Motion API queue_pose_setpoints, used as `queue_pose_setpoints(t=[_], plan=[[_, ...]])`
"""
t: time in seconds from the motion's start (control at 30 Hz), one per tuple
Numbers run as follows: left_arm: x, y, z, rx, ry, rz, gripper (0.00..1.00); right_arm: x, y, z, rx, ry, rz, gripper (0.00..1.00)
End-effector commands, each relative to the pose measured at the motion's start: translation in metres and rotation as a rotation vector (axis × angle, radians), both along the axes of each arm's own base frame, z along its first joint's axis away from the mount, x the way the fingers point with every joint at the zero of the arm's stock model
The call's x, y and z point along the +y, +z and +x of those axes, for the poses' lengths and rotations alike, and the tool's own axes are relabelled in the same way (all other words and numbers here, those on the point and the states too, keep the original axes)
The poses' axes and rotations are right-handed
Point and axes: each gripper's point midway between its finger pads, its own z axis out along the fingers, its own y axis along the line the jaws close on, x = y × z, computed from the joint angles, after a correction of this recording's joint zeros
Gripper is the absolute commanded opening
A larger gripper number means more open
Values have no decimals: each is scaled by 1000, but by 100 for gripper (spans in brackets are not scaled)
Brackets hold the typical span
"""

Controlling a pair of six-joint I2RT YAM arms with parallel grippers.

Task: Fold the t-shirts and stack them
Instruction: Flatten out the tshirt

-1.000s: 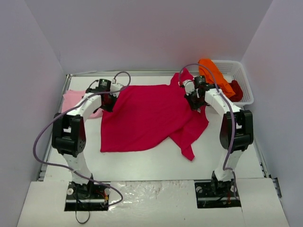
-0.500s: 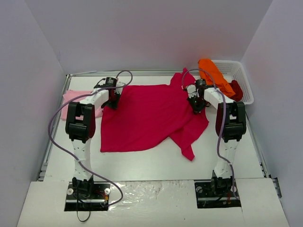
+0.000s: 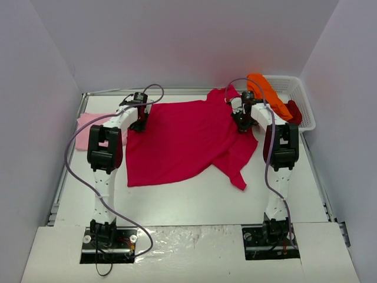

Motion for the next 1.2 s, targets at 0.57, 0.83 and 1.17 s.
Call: queue_pose_setpoints(t=[0.57, 0.83, 1.17], plan=[[26, 25, 50, -55, 88, 137, 2, 2, 0, 29, -13, -29, 13, 0], [31, 123, 39, -231, 110, 153, 2, 15, 86, 14, -144, 4, 80, 28], [51, 241, -41, -441, 117, 217, 45, 38, 175, -78, -233, 204, 97, 98]])
